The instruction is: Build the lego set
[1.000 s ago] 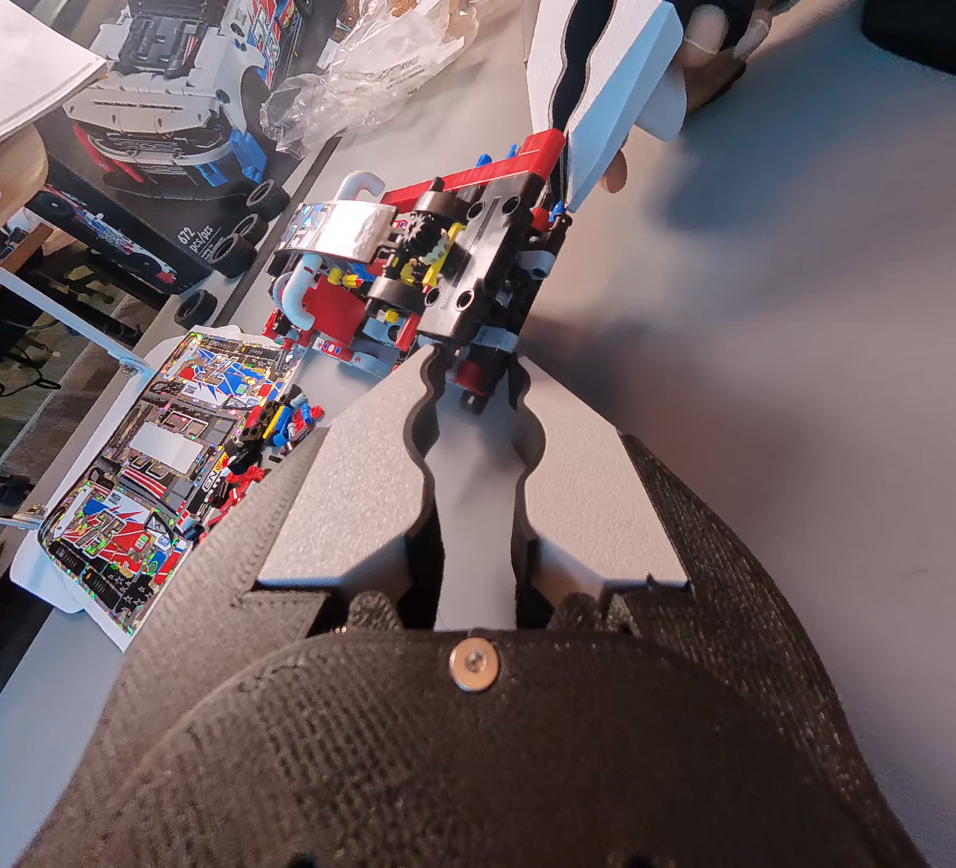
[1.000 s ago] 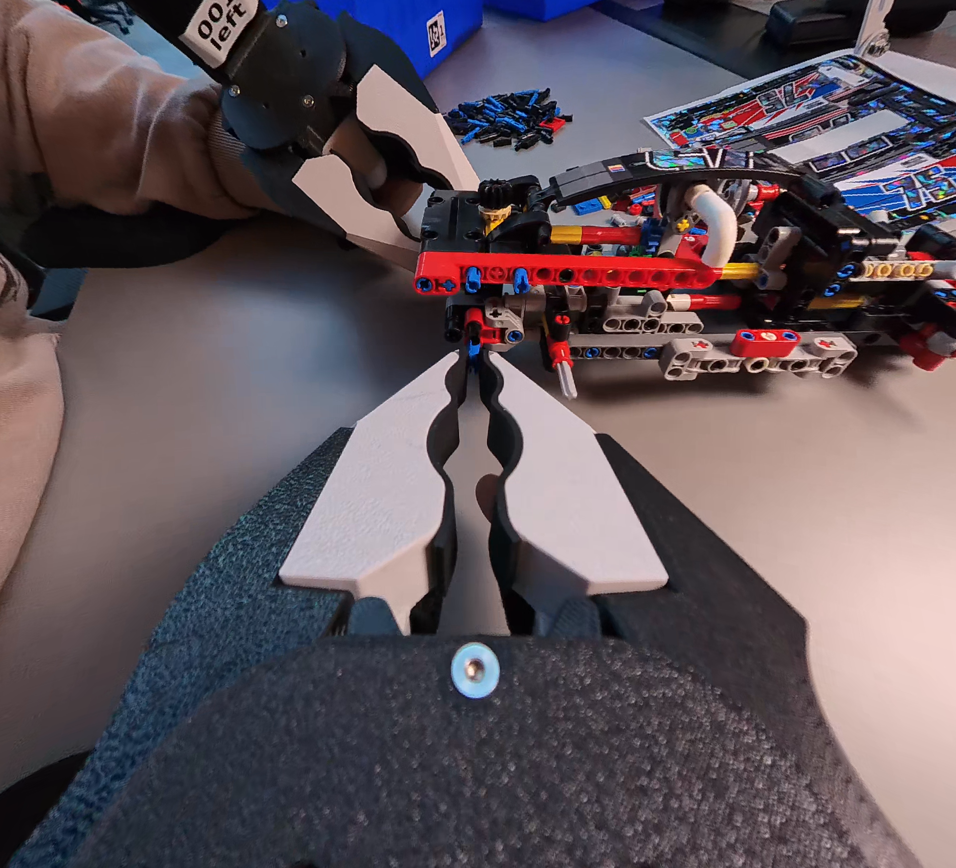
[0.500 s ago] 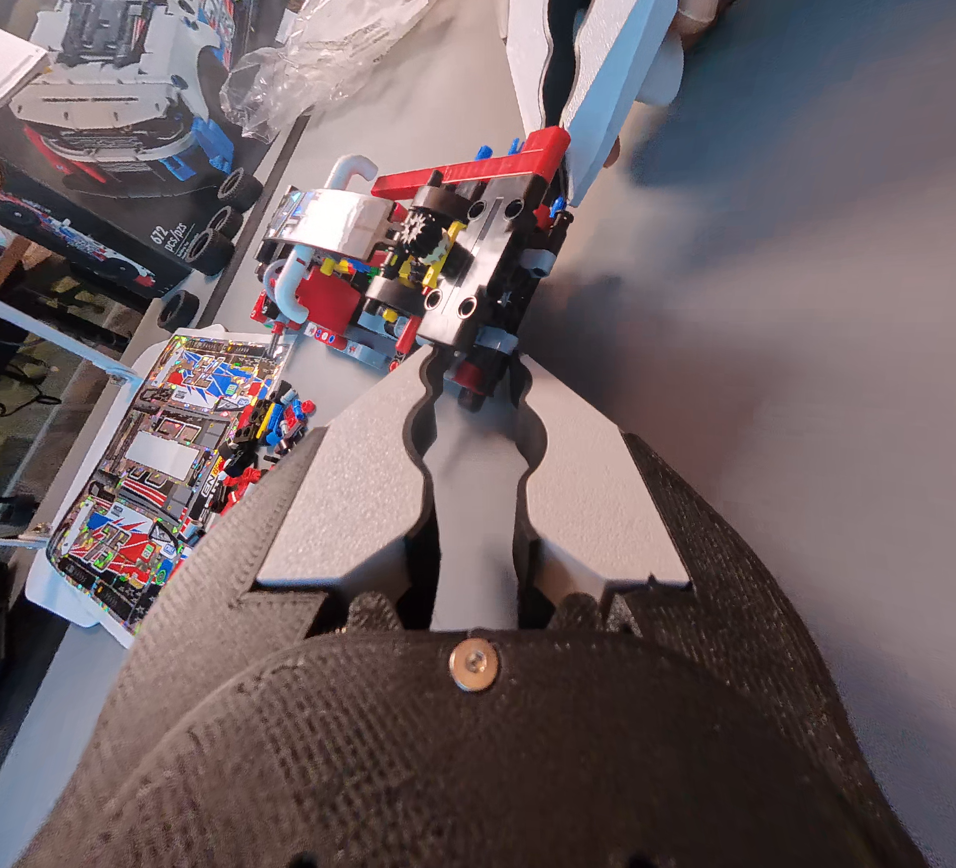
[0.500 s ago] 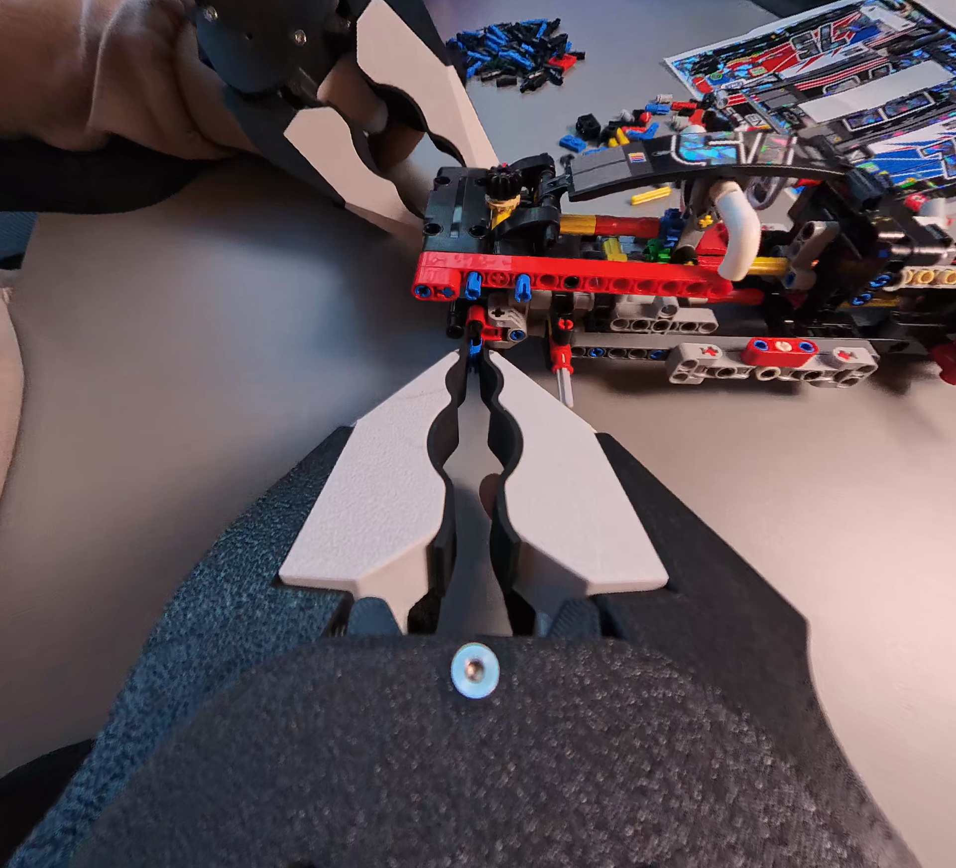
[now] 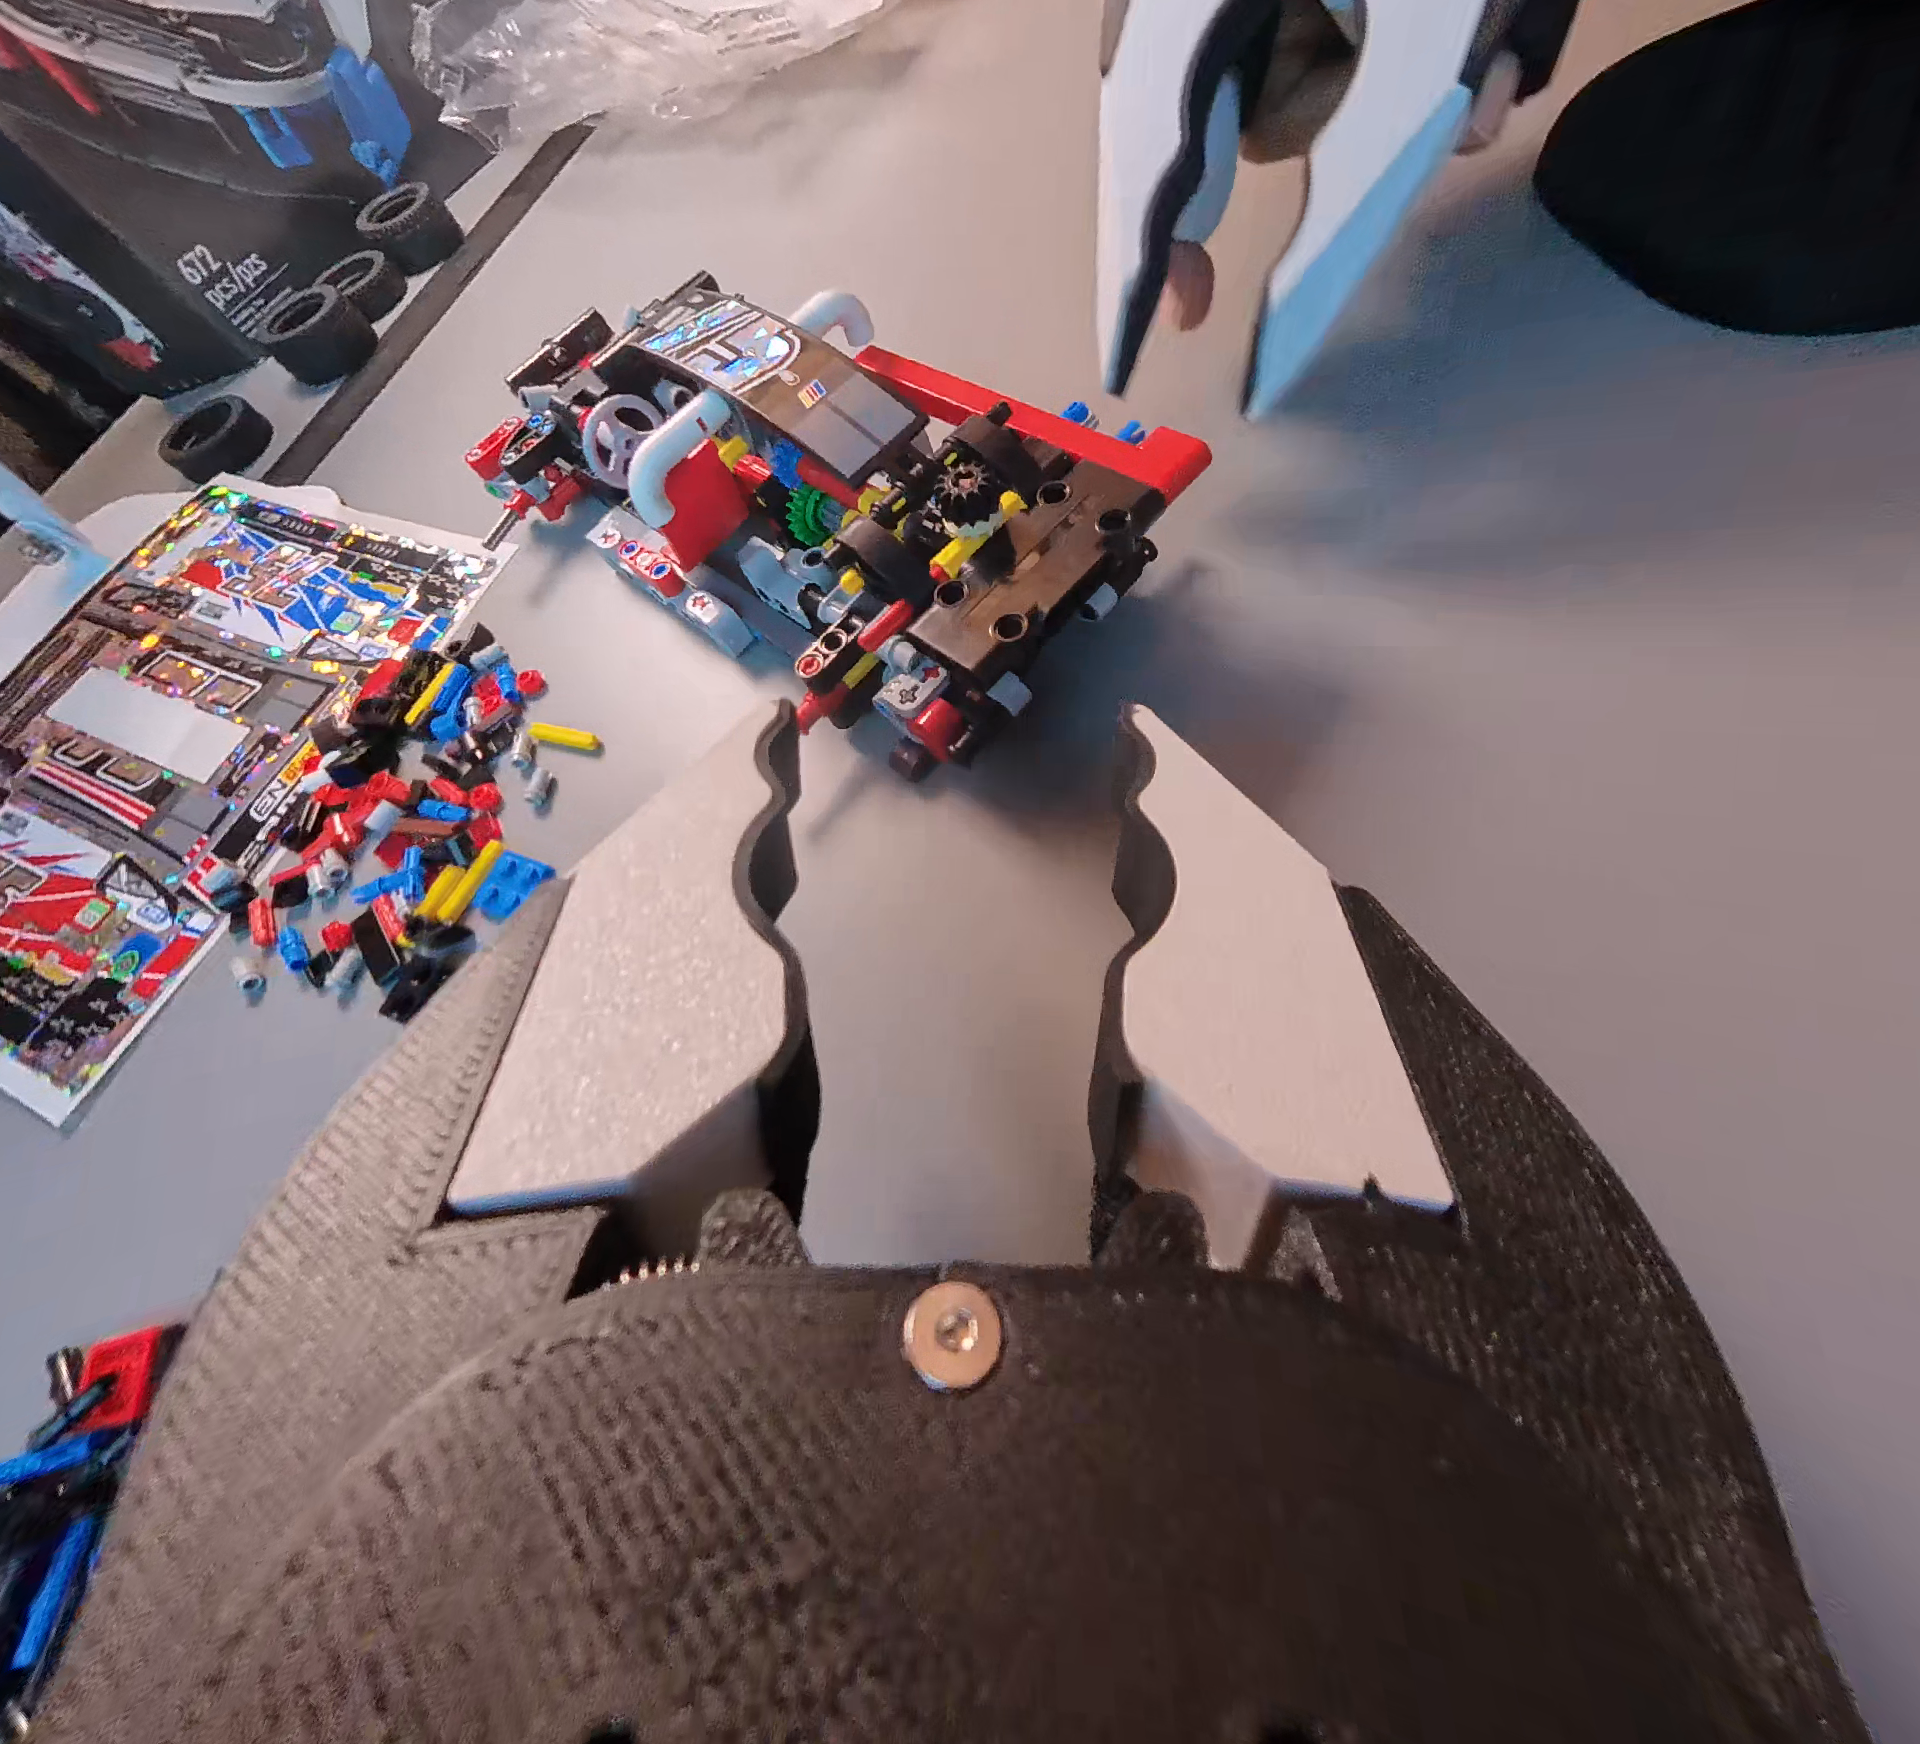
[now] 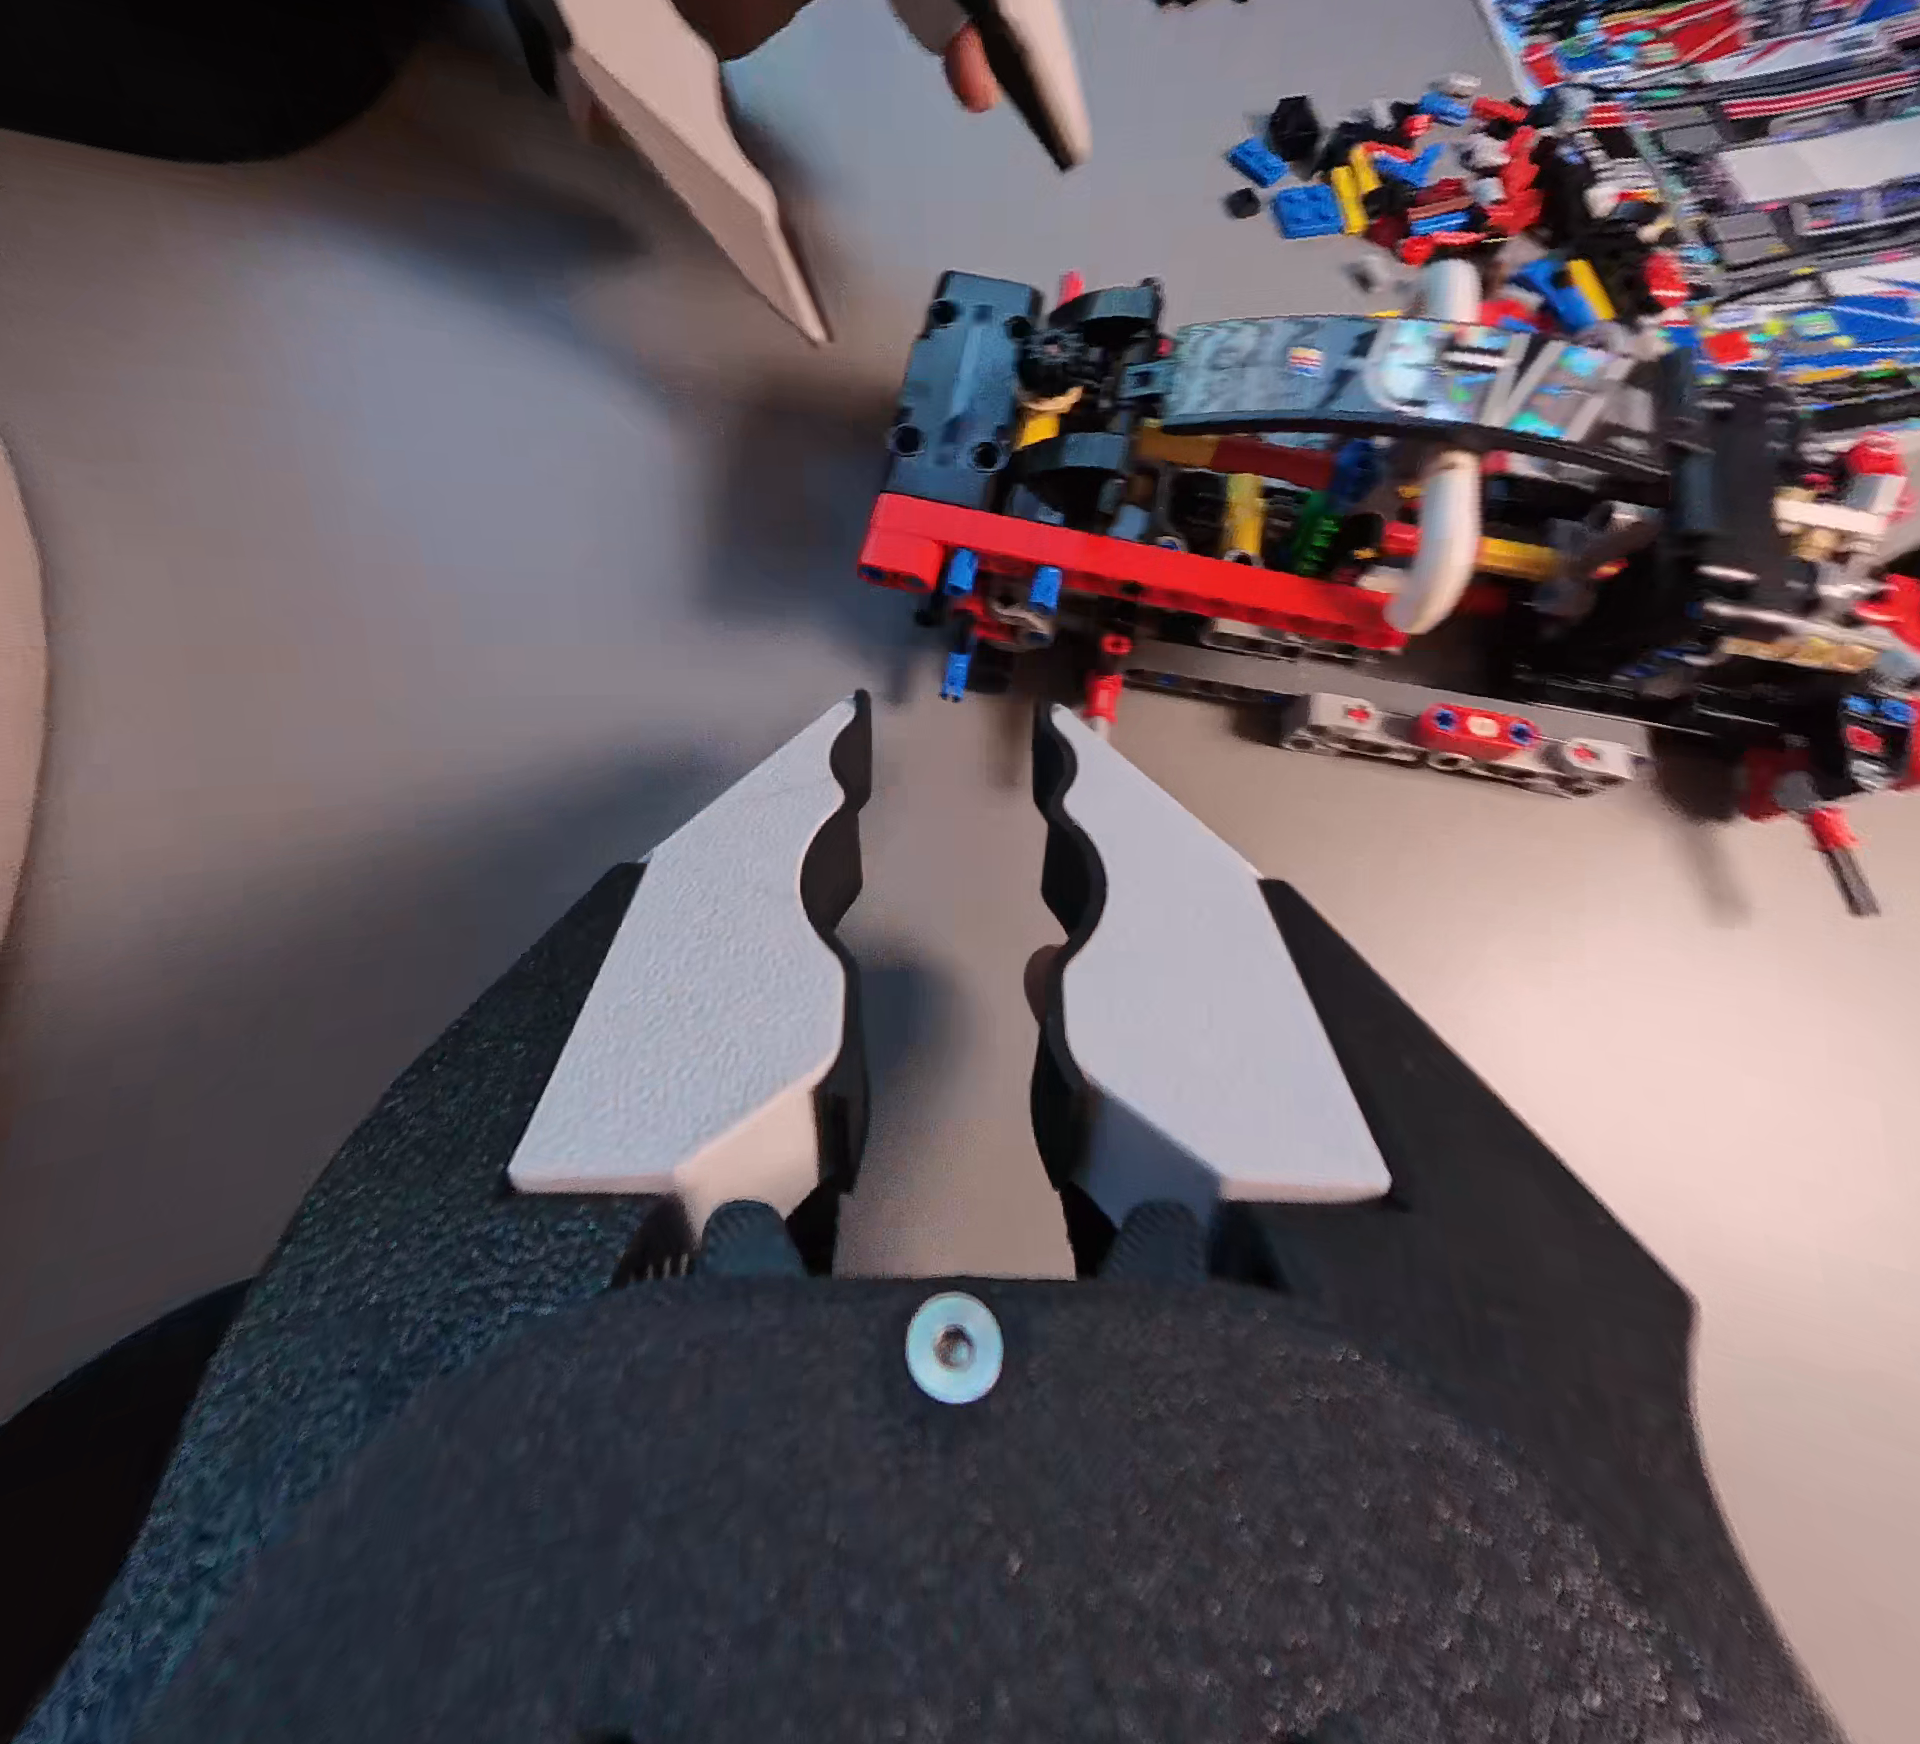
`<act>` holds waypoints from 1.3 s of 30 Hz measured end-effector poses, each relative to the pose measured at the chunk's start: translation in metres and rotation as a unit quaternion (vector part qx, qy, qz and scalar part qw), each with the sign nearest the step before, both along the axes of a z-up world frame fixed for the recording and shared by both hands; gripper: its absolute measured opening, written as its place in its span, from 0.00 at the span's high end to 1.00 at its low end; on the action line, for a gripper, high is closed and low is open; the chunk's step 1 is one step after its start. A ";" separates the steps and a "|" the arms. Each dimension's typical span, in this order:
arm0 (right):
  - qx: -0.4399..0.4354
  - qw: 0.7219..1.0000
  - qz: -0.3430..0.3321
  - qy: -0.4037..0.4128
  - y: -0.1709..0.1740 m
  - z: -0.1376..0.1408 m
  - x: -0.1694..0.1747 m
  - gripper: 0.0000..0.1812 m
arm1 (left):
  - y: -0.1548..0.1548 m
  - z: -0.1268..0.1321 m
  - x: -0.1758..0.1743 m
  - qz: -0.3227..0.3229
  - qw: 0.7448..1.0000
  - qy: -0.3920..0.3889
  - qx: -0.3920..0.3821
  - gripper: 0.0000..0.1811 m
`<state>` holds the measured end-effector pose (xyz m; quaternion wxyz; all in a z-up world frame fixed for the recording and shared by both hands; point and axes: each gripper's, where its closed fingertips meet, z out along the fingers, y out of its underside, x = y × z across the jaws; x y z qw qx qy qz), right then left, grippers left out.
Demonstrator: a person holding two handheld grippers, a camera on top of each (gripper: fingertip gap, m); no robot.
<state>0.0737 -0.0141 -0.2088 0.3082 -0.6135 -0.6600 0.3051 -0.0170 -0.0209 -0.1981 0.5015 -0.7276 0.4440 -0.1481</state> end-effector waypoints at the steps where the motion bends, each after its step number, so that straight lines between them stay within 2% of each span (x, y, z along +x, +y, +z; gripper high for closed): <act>1: 0.010 1.000 -0.024 0.007 0.014 0.006 0.003 0.86 | -0.003 0.000 -0.002 0.007 1.000 -0.002 -0.001 0.68; 3: 0.027 0.998 -0.056 -0.009 0.035 0.003 0.004 0.86 | -0.010 -0.003 -0.002 0.009 1.000 -0.003 -0.010 0.68; 5: 0.020 0.998 -0.044 -0.041 0.036 -0.013 -0.003 0.86 | -0.011 -0.007 -0.002 0.016 1.000 0.005 -0.012 0.70; 7: 0.019 0.998 -0.037 -0.056 0.033 -0.024 -0.012 0.96 | -0.009 -0.011 -0.001 0.020 0.999 0.010 -0.024 0.70; 9: 0.021 0.997 -0.053 -0.061 0.033 -0.025 -0.014 0.98 | -0.008 -0.013 -0.002 0.030 0.999 0.010 -0.035 0.70; 15: -0.070 0.968 -0.240 -0.039 0.027 -0.025 -0.002 0.98 | -0.012 -0.003 0.001 0.029 0.999 -0.008 -0.035 0.70; 18: -0.064 0.960 -0.270 -0.040 0.007 -0.024 -0.008 0.98 | -0.017 0.004 0.006 0.016 0.998 -0.033 -0.047 0.67; 21: -0.035 0.965 -0.256 -0.039 -0.015 -0.023 -0.027 0.98 | -0.024 0.008 0.010 0.000 0.997 -0.048 -0.066 0.59; 24: -0.022 0.977 -0.213 -0.027 -0.030 -0.020 -0.053 0.96 | -0.025 0.009 0.007 -0.005 0.997 -0.042 -0.067 0.52; 27: -0.028 0.983 -0.182 -0.020 -0.030 -0.020 -0.069 0.95 | -0.017 0.003 -0.002 0.015 0.999 -0.015 -0.043 0.52; 30: -0.030 0.988 -0.152 -0.027 -0.034 -0.017 -0.068 0.94 | -0.008 -0.007 -0.011 0.036 0.999 0.013 -0.019 0.54; 33: -0.025 0.994 -0.111 0.006 -0.041 0.005 -0.059 0.94 | -0.001 -0.006 -0.016 0.053 0.998 0.022 0.003 0.61; 36: 0.000 0.990 -0.104 0.100 -0.029 0.054 -0.044 0.94 | 0.002 -0.003 -0.021 0.064 0.998 0.020 0.013 0.64; 39: 0.040 0.973 -0.128 0.190 0.004 0.105 -0.031 0.92 | 0.003 0.022 -0.020 0.061 0.996 -0.057 0.033 0.62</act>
